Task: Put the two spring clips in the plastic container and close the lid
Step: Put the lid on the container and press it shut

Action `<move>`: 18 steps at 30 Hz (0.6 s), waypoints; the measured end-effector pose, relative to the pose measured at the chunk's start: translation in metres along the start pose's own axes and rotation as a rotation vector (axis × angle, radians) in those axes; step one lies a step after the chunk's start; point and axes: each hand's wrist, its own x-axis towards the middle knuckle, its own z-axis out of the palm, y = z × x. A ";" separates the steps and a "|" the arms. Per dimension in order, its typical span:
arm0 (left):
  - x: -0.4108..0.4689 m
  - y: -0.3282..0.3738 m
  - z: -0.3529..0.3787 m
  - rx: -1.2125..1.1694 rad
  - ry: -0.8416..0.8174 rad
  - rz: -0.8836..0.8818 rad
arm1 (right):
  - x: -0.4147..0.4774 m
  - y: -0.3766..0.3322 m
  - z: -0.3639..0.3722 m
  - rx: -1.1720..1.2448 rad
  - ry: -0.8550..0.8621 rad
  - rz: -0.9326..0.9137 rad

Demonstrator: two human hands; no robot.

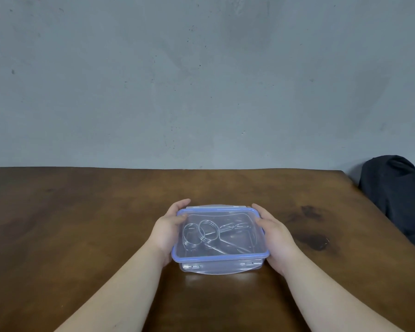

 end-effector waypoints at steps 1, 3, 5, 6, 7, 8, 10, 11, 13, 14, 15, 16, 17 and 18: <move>-0.001 -0.001 0.000 -0.047 -0.021 -0.002 | -0.001 0.000 0.001 0.056 -0.008 0.006; -0.001 -0.002 -0.002 -0.091 -0.044 -0.007 | -0.002 0.002 0.000 0.085 -0.021 0.005; 0.000 -0.001 -0.003 -0.067 -0.045 0.000 | -0.001 -0.001 -0.003 -0.022 -0.036 -0.017; 0.001 0.000 -0.004 -0.013 -0.038 0.009 | 0.000 -0.003 -0.006 -0.103 -0.049 -0.030; 0.001 0.003 -0.006 0.065 -0.031 0.019 | 0.002 -0.005 -0.008 -0.181 -0.062 -0.040; 0.002 0.005 -0.008 0.155 -0.019 0.025 | 0.002 -0.007 -0.010 -0.241 -0.072 -0.050; 0.002 0.008 -0.010 0.325 0.027 0.023 | 0.005 -0.009 -0.014 -0.322 -0.060 -0.068; 0.002 0.009 -0.009 0.416 0.053 0.028 | 0.005 -0.009 -0.015 -0.348 -0.044 -0.075; 0.001 0.012 -0.005 0.652 0.104 0.078 | 0.007 -0.011 -0.014 -0.392 -0.029 -0.096; 0.001 0.014 -0.001 0.772 0.106 0.114 | 0.008 -0.012 -0.012 -0.427 -0.024 -0.111; 0.002 0.016 0.005 0.878 0.091 0.150 | 0.009 -0.014 -0.010 -0.470 -0.015 -0.129; 0.004 0.017 0.009 0.985 0.067 0.177 | 0.011 -0.015 -0.009 -0.514 -0.005 -0.144; 0.006 0.017 0.014 1.104 0.038 0.213 | 0.013 -0.017 -0.007 -0.555 -0.001 -0.153; 0.008 0.018 0.017 1.245 0.004 0.252 | 0.015 -0.018 -0.007 -0.593 -0.007 -0.159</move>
